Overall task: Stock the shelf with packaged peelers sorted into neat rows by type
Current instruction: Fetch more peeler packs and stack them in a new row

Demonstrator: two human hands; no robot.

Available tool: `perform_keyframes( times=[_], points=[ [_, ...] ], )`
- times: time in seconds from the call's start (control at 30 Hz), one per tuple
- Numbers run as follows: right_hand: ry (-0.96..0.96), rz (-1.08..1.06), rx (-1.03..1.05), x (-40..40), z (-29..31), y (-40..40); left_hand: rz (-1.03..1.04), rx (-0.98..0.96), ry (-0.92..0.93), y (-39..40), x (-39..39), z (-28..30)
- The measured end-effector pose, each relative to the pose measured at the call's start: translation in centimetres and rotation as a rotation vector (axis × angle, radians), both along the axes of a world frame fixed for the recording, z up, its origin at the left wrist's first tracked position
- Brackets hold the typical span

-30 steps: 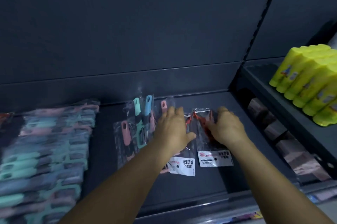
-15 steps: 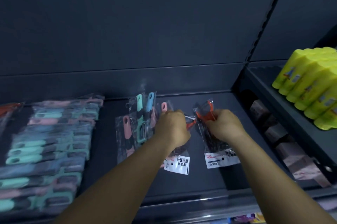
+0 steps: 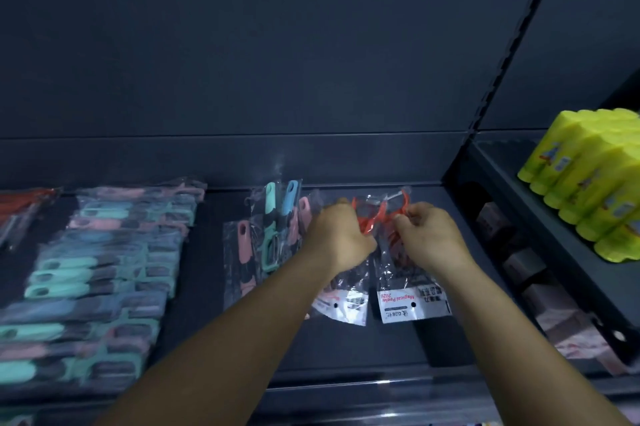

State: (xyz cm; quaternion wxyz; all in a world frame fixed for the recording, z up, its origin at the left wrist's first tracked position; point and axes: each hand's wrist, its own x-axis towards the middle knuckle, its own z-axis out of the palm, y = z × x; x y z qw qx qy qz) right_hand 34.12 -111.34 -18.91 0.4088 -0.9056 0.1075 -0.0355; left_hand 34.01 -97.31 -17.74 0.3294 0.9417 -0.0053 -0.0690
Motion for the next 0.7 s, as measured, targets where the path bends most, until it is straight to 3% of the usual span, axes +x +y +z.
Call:
perform_keyframes(
  times=[0.17, 0.3, 0.5, 0.7],
  points=[
    [-0.113, -0.045, 0.138, 0.7, 0.8, 0.0, 0.078, -0.441, -0.012, -0.3, 0.3, 1.1],
    [-0.171, -0.032, 0.290, 0.7, 3.2, 1.0, 0.092, -0.564, -0.020, 0.3, 0.8, 2.5],
    [-0.176, 0.064, 0.493, 1.2, 6.1, 6.2, 0.153, -0.451, -0.156, 4.0, 1.1, 4.2],
    [0.029, 0.212, 0.622, 1.2, 5.6, 14.7, 0.257, -0.218, -0.225, 12.6, -0.6, 4.6]
  ],
)
